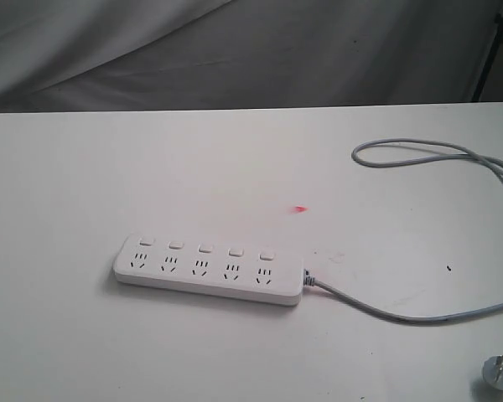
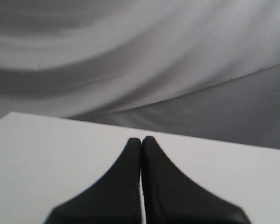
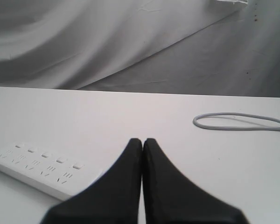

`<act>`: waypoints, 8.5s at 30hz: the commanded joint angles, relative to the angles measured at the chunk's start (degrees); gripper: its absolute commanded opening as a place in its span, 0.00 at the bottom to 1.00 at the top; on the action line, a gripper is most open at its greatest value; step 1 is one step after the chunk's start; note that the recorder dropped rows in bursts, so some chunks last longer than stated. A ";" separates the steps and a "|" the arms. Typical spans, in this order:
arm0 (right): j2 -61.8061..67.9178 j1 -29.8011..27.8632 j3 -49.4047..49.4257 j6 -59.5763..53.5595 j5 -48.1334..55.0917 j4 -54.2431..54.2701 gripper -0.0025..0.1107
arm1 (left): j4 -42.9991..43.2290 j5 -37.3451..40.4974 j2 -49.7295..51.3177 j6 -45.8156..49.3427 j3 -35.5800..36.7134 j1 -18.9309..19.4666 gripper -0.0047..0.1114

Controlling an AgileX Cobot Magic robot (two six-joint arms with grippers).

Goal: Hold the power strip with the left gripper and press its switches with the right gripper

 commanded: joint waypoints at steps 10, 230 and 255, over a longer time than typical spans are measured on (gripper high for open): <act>-0.23 -0.06 0.19 -0.04 -0.03 -0.76 0.02 | 0.00 -5.40 0.21 -0.58 -0.45 0.05 0.04; -0.23 -0.06 0.19 -0.04 -0.03 -0.76 0.02 | -54.79 53.46 92.09 132.78 -49.66 -12.89 0.63; -0.23 -0.06 0.19 -0.04 -0.03 -0.76 0.02 | -54.79 53.46 92.09 133.08 -49.66 -12.89 0.63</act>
